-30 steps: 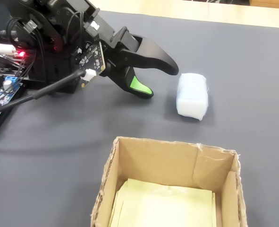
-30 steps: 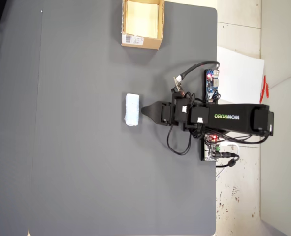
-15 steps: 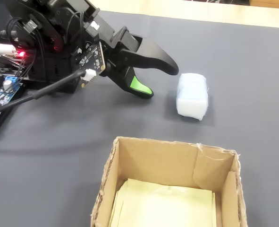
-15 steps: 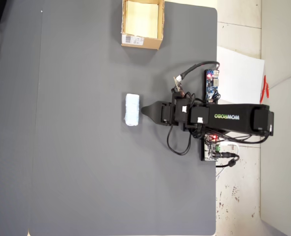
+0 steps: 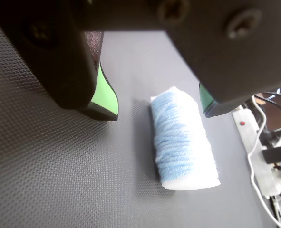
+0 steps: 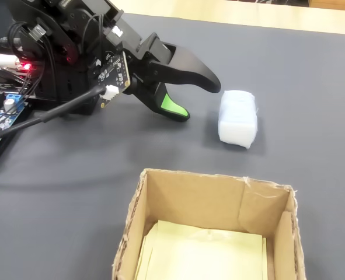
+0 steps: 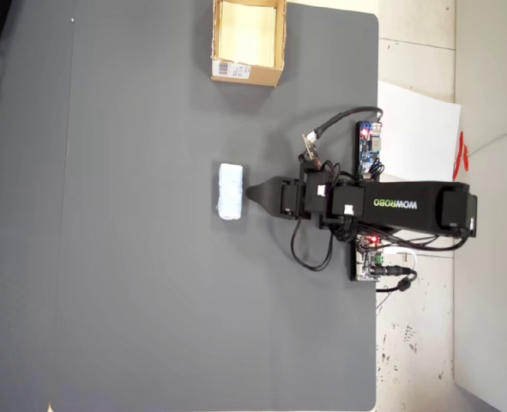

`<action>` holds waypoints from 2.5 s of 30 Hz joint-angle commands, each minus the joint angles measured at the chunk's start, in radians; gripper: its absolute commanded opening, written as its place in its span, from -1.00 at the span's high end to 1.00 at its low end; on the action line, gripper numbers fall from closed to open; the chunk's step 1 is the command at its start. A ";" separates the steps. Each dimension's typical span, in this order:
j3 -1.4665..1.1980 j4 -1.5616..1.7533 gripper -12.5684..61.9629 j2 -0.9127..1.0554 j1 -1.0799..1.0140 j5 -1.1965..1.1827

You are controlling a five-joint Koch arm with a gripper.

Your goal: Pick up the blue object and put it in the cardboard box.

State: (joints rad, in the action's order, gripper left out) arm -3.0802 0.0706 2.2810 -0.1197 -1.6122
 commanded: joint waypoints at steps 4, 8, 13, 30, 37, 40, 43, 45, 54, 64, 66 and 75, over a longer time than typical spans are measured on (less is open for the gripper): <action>-0.038 -0.060 -0.25 0.084 0.000 -0.008; -0.038 -0.060 -0.25 0.084 0.000 -0.008; -0.038 -0.060 -0.25 0.086 0.002 -0.008; -0.038 -0.046 -0.25 0.086 0.011 -0.067; 0.014 -0.044 -0.25 0.086 0.029 -0.130; 0.038 -0.060 -0.25 0.086 0.034 -0.132; 0.067 -0.077 -0.25 0.086 0.035 -0.132; 0.109 -0.149 -0.25 0.084 0.035 -0.130; 0.434 -0.531 -0.24 0.034 0.041 -0.132; 0.724 -0.729 -0.24 -0.233 0.041 -0.124; 0.756 -0.738 -0.24 -0.272 0.041 -0.124; 0.908 -0.744 -0.24 -0.494 0.018 -0.121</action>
State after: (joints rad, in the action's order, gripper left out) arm -2.2519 -0.6734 1.7948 -0.0997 -1.6966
